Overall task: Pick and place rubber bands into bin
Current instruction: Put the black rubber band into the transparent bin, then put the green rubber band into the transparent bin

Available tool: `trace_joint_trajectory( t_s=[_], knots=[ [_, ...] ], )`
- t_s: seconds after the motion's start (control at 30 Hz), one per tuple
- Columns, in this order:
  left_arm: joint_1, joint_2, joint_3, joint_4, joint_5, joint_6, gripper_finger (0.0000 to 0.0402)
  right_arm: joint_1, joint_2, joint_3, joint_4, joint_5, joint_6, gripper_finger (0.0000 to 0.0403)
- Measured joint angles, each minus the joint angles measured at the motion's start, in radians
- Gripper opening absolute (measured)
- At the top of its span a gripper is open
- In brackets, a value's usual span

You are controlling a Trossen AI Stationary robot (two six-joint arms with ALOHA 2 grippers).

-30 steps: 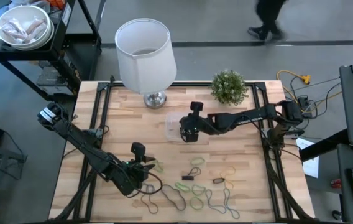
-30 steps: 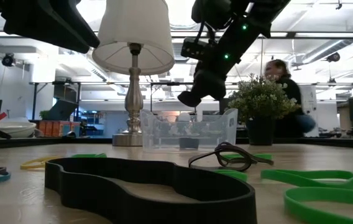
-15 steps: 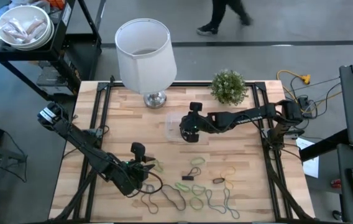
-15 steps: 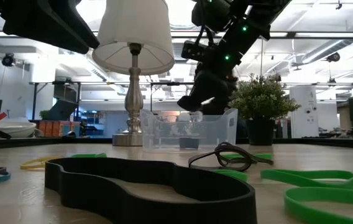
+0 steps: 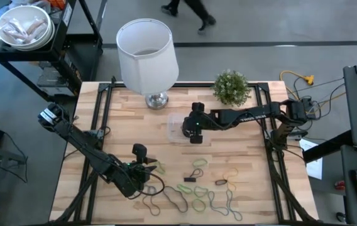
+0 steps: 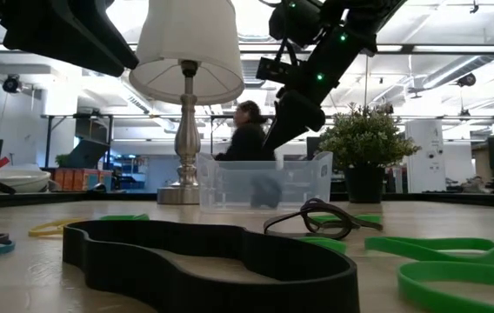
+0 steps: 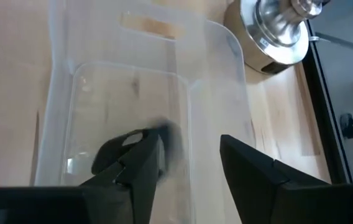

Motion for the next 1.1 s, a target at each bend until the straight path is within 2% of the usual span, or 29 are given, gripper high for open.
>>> trace_joint_trajectory(
  t_s=[0.23,0.3,0.5,0.63,0.9,1.1],
  knots=[
    [0.0,0.0,-0.001,-0.002,0.002,-0.024,0.0114,0.004,-0.019,0.0,-0.008,0.001,-0.009,0.0166],
    [0.0,0.0,-0.004,-0.005,0.036,-0.046,0.0114,0.022,-0.03,0.0,-0.029,0.001,-0.01,0.0167],
    [-0.001,0.0,-0.046,0.0,0.205,-0.163,0.0114,0.131,-0.095,0.0,-0.07,0.0,-0.035,0.0163],
    [0.006,0.0,-0.096,0.013,0.212,-0.212,0.0114,0.236,-0.151,0.0,-0.108,0.001,-0.035,0.0158],
    [0.071,0.013,-0.152,0.267,0.264,-0.01,0.0114,0.472,-0.257,-0.034,-0.126,0.001,0.016,0.0148],
    [0.121,0.095,-0.152,0.278,0.286,0.065,0.0114,0.622,-0.279,-0.055,-0.121,0.002,0.081,0.0142]
  ],
)
